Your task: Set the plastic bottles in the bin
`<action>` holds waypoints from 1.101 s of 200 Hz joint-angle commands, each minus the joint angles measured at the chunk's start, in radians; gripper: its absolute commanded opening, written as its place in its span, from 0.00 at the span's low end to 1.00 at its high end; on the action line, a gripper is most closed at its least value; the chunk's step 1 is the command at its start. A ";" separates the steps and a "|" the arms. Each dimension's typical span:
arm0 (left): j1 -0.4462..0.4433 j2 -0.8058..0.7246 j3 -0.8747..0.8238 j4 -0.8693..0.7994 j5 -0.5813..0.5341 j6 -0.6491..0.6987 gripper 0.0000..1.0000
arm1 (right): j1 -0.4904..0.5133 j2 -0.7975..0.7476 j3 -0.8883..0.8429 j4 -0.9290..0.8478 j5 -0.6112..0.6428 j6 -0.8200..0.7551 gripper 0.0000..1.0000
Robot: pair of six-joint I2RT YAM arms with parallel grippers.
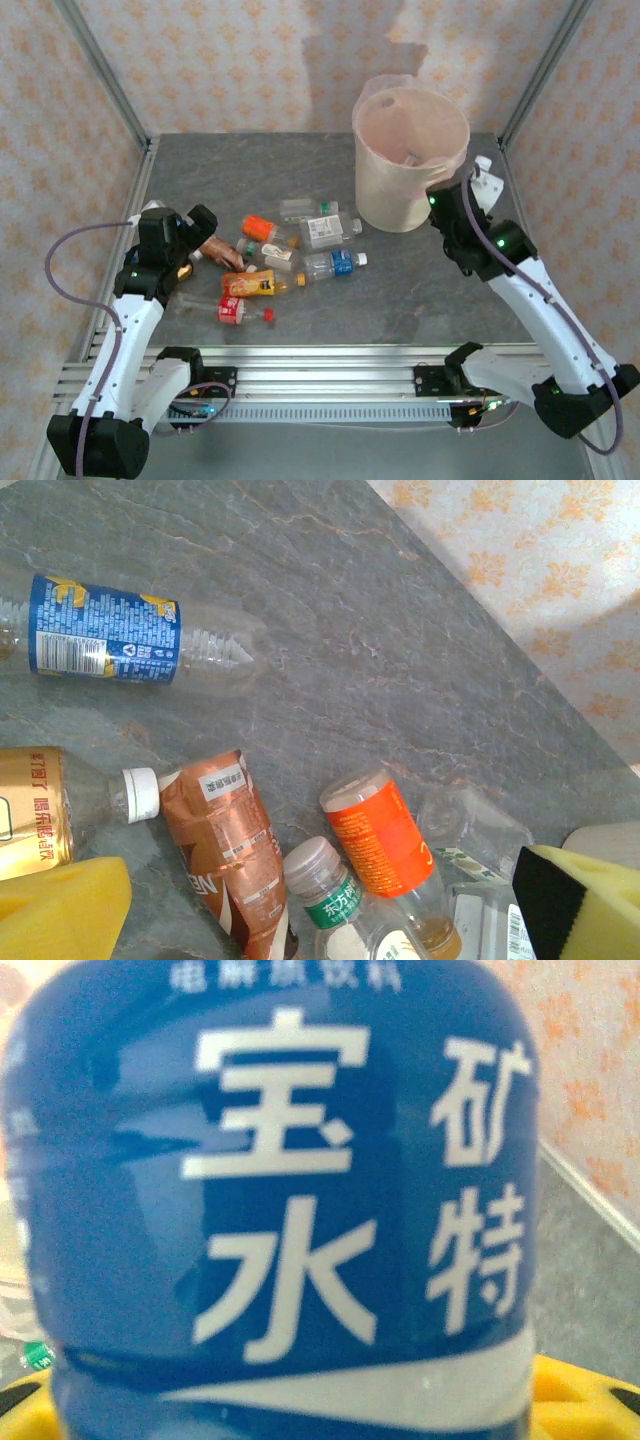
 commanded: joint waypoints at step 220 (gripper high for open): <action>0.004 0.003 0.022 -0.004 0.039 -0.006 1.00 | -0.227 0.976 1.107 -0.170 -0.235 -0.329 0.40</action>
